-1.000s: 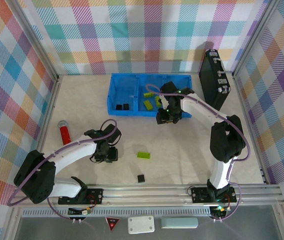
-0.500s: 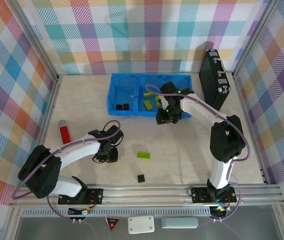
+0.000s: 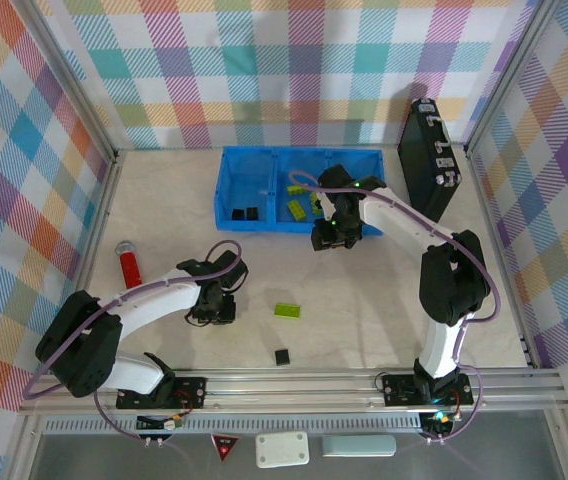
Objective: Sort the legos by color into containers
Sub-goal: Pick up the lego from the bottom-left of the table, then place the lego in the container.
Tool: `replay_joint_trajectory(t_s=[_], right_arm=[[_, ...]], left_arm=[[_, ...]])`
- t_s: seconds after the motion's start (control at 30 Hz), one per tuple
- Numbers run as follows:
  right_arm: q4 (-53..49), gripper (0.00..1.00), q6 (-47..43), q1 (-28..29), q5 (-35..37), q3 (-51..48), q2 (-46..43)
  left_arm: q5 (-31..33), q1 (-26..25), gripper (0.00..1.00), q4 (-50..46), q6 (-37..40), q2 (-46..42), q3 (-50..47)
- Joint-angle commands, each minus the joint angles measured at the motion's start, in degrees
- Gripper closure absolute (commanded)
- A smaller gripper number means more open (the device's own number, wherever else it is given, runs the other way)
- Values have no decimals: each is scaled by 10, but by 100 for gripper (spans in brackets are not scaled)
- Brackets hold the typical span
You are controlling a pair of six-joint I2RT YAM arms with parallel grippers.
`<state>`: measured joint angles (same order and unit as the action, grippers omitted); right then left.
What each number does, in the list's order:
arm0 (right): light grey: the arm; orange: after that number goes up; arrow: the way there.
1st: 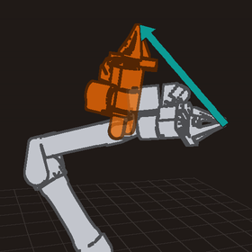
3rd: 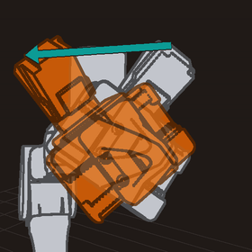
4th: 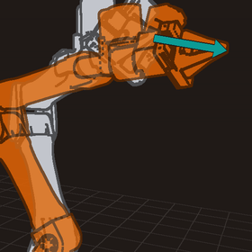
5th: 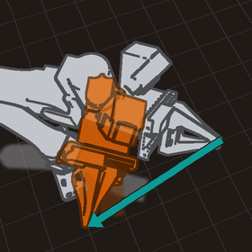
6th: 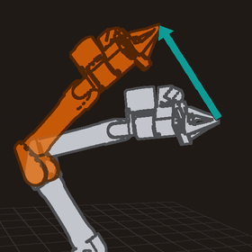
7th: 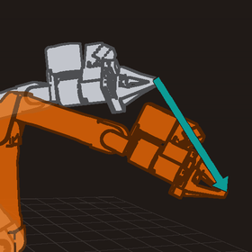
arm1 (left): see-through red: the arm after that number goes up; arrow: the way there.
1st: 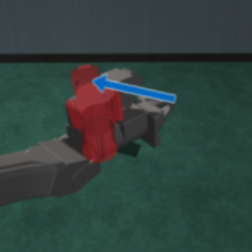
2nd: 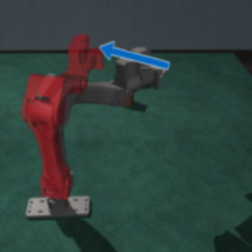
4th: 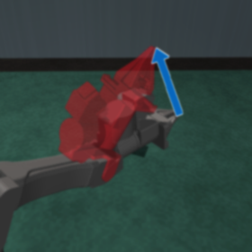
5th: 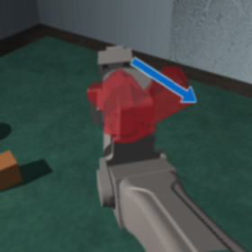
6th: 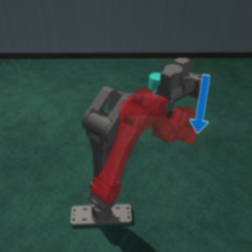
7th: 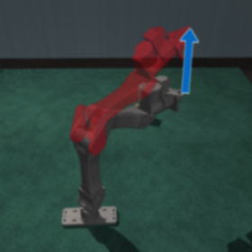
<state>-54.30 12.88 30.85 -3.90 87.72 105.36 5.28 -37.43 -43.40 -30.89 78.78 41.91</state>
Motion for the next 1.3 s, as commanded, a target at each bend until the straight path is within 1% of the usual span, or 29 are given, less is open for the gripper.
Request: replay_joint_trajectory(t_s=[0.0, 0.1, 0.27, 0.37, 0.67, 1.07, 1.27], right_arm=[[-13, 56, 3, 8, 3, -2, -25], [-13, 56, 6, 10, 5, -8, -31], [-13, 56, 12, 14, 8, -27, -48], [-12, 56, 16, 16, 10, -40, -60], [-20, 56, 29, 21, 26, -83, -106], [-35, 56, 52, 22, 49, -142, -176], [-36, 56, 66, 23, 50, -170, -207]], left_arm=[[14, -5, 66, -16, -13, -16, 23], [9, -5, 66, -18, -13, -20, 38], [18, -4, 65, -30, 1, -5, 86], [27, -1, 65, -35, 14, 16, 125], [24, 18, 65, -39, 60, 100, 256], [1, 82, 65, -49, 122, 189, 407], [-1, 111, 65, -55, 150, 254, 485]])
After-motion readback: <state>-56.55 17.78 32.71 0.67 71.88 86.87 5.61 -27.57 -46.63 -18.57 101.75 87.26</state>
